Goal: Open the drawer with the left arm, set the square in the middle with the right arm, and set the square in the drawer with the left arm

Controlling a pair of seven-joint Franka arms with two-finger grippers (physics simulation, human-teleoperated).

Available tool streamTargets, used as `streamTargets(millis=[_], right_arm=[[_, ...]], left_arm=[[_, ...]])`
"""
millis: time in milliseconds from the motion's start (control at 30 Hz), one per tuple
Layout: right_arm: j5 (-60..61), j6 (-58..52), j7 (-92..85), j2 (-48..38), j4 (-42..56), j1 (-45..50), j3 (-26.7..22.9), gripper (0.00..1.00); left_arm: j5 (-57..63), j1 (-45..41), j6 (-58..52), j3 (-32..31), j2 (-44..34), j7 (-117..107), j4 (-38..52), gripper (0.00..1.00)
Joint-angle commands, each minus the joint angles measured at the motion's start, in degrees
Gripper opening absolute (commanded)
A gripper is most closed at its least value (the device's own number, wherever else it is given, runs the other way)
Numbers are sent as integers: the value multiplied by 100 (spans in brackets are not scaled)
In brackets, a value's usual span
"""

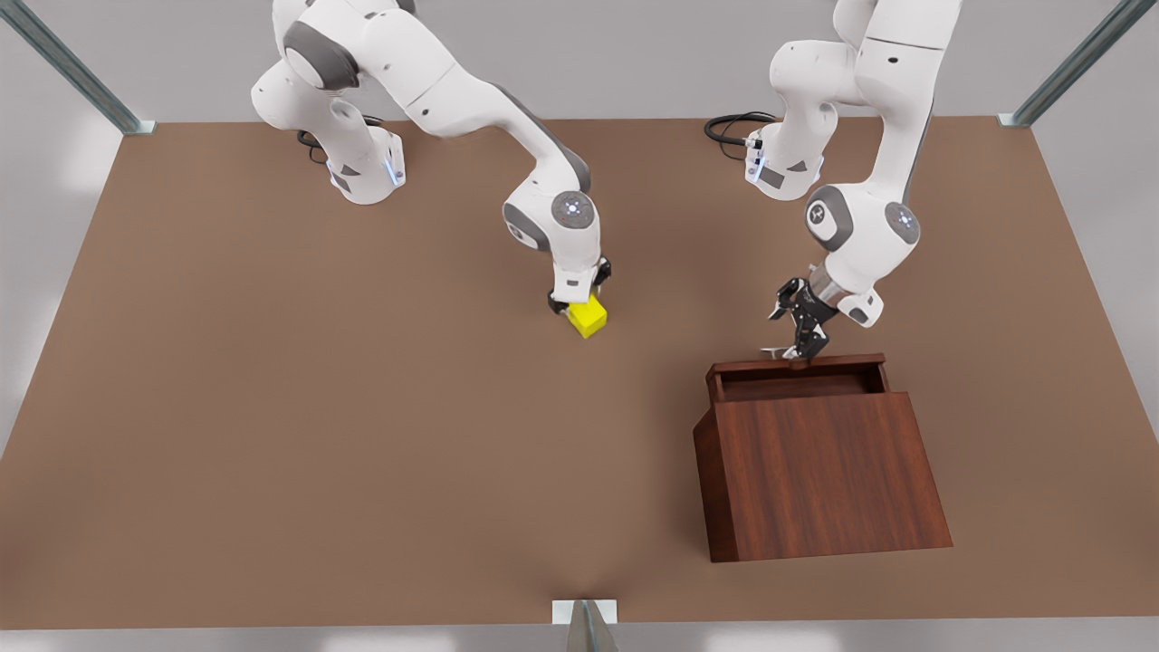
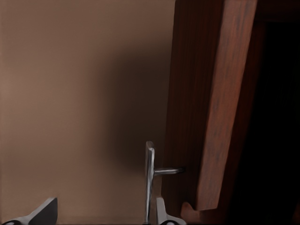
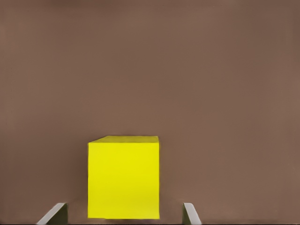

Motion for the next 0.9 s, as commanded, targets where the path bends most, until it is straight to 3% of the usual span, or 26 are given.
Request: streamTargets(millis=[0, 100, 167, 233, 267, 300, 367, 467, 567, 700, 800, 867], right_arm=[[0, -161, -2, -166, -29, -78, -5, 100], [9, -1488, -11, -1520, -108, -886, -49, 100], [0, -1796, -107, -2109, -91, -2538, -84, 100], [0, -3086, -1370, -2276, 417, -4233, -137, 100], [9, -3701, -2161, -2277, 848, -4568, -302, 100], [-9, -4398, -2287, -2259, 1534, -4578, -778, 100], [-26, -4345, -2357, -2268, 1605, -4455, -1191, 100], [0, -4407, -2410, -2250, 1632, -4438, -1279, 100], [0, -4363, -2419, -2198, 1833, -4429, -1262, 100], [0, -4433, -2358, -2022, 2370, -4499, -1165, 100], [35, -4794, -2384, -2030, 2572, -4543, -1288, 100], [44, -4794, -2366, -2030, 2590, -4552, -1288, 100]], left_arm=[[-36, 2, 0, -1, -11, -2, -9, 100], [-36, -24, 9, 8, -151, -2, -185, 100], [-36, -33, 0, -1, -248, -37, -282, 100], [-36, -59, 0, 8, -318, -45, -352, 100], [-36, -59, -26, 8, -371, -89, -370, 100], [-36, -68, -53, 8, -450, -116, -466, 100], [-36, -121, -53, 8, -538, -125, -528, 100], [-36, -182, -211, 8, -863, -212, -704, 100], [16, -209, -527, 8, -1663, -274, -564, 100], [464, -209, -764, -106, -1136, 973, 657, 100], [2424, -253, -2398, -106, 217, 1659, 2889, 100], [2802, -508, -3805, -106, 1368, 2599, 4788, 100]])
